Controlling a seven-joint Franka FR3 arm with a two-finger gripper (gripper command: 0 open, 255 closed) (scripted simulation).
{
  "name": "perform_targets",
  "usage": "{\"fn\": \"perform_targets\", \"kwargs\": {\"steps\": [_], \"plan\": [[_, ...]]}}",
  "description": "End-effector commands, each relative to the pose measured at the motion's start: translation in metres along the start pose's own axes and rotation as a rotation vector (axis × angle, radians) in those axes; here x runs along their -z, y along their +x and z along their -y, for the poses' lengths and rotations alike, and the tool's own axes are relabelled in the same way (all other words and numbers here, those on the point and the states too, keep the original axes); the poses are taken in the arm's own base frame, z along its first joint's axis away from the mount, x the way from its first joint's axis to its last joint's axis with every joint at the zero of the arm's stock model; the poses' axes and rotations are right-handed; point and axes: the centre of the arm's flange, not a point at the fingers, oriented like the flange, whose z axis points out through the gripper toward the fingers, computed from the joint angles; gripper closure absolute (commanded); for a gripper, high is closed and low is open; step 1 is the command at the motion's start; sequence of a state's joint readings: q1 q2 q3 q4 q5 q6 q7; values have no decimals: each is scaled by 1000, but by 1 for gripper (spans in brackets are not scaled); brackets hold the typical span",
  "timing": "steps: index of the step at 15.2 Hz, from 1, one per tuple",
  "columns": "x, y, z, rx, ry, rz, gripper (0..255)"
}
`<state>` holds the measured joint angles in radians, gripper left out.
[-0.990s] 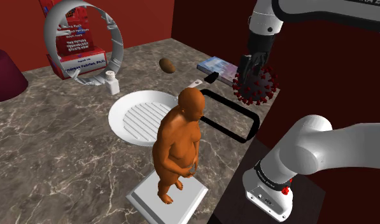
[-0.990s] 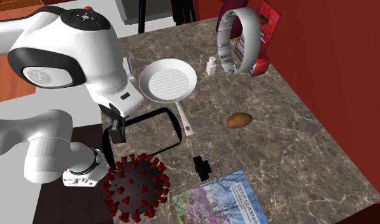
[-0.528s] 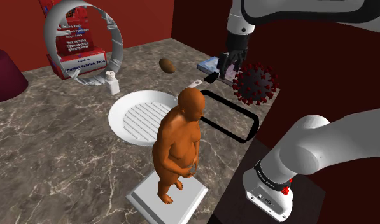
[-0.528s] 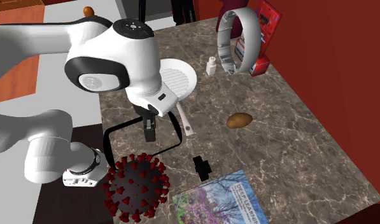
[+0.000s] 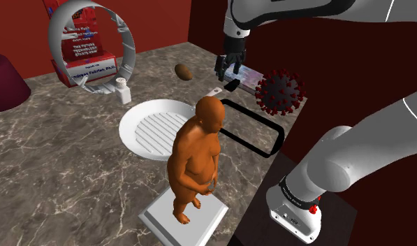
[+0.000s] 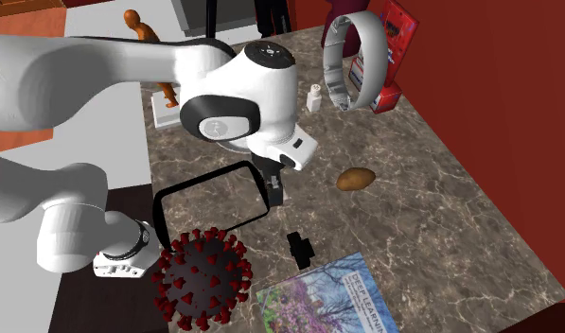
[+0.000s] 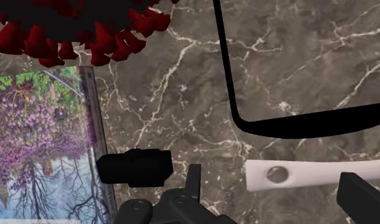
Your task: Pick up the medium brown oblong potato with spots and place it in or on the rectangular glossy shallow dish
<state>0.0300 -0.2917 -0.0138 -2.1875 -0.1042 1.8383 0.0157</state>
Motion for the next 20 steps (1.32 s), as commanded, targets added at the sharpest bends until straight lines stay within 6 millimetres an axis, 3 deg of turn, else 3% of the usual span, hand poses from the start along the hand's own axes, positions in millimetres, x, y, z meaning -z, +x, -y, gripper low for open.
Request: {"fn": "perform_targets", "kwargs": {"steps": [1, 18, 20], "plan": [[-2, 25, 4, 10, 1, -11, 0], [-35, 232, 30, 95, 11, -98, 0], [-40, 237, 31, 97, 11, -100, 0]]}}
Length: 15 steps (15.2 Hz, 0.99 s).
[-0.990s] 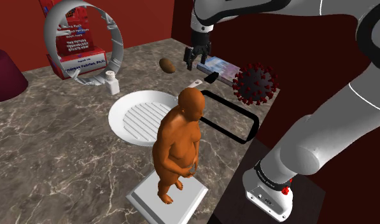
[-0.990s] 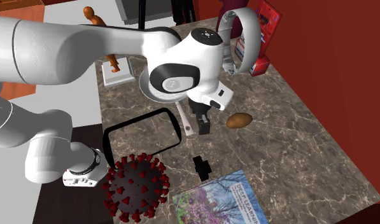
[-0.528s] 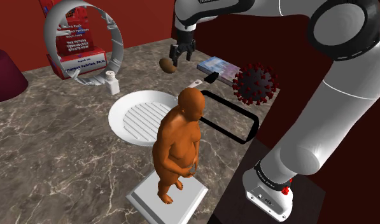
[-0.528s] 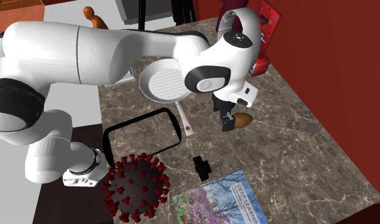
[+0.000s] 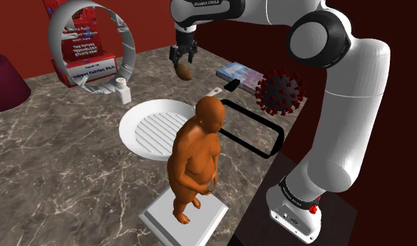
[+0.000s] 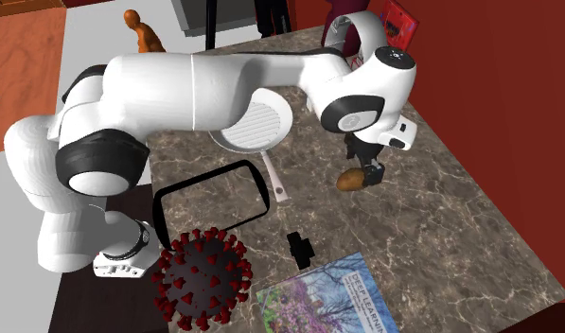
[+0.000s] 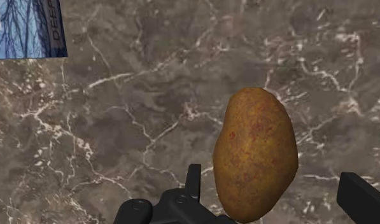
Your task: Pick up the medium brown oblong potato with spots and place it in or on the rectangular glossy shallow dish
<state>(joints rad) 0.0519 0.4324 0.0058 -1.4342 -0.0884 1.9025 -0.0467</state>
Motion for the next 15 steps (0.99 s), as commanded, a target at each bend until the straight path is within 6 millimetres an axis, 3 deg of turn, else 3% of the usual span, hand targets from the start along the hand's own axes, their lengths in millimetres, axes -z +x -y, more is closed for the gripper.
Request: {"fn": "perform_targets", "kwargs": {"steps": [1, 6, 14, 15], "plan": [[-7, 4, 0, 2, 0, -3, 0], [-37, 4, 0, 2, 0, -3, 0], [-37, 4, 0, 2, 0, -3, 0], [-37, 4, 0, 2, 0, -3, 255]]}}
